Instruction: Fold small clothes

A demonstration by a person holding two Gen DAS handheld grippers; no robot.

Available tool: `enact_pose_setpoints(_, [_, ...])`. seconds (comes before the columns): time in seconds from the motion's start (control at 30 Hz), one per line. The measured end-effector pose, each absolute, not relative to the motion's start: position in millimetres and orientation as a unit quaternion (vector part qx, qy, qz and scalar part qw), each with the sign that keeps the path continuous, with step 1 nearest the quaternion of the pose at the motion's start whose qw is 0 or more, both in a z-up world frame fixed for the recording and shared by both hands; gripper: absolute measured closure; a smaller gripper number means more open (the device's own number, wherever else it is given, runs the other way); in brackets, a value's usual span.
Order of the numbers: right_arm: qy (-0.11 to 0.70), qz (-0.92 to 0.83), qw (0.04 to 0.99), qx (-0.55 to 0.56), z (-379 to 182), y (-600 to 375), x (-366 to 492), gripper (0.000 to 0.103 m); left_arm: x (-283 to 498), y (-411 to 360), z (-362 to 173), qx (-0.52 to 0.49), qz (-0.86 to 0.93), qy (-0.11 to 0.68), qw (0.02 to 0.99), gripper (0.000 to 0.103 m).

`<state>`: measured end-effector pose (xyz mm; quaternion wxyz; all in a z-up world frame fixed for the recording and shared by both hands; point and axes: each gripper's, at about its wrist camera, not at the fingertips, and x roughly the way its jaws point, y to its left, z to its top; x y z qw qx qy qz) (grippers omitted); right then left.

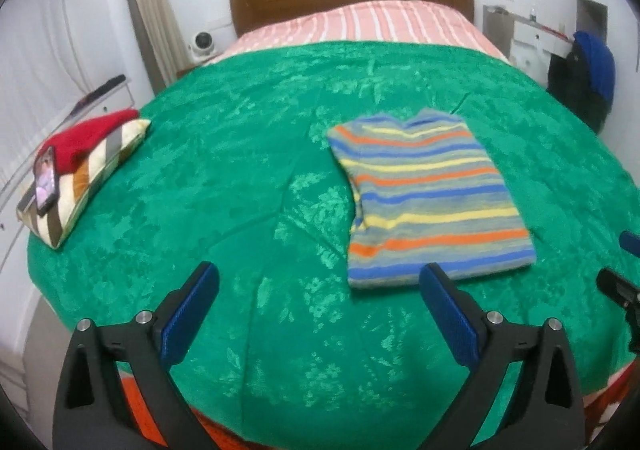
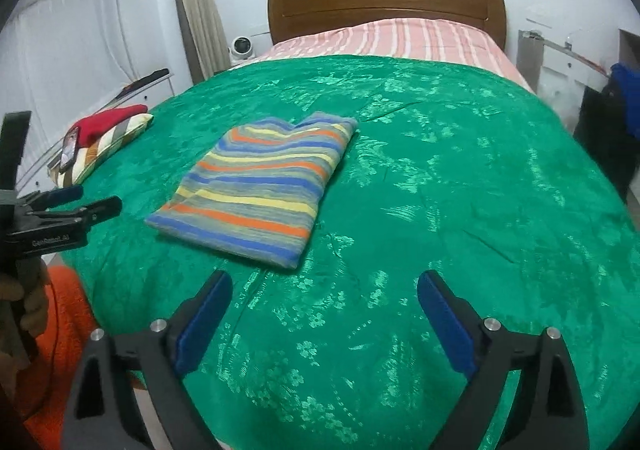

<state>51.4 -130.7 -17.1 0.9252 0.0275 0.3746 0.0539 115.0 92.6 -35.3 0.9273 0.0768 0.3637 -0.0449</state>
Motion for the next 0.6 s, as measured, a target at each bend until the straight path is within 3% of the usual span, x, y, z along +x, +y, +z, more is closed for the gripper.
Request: enact_pose_setpoints(0.6, [0.377, 0.026, 0.926, 0.012, -20.1, -123.4, 46.6, 0.01, 110.4, 82.8, -33.2, 0.084, -0.026, 0.346, 0.934, 0.002])
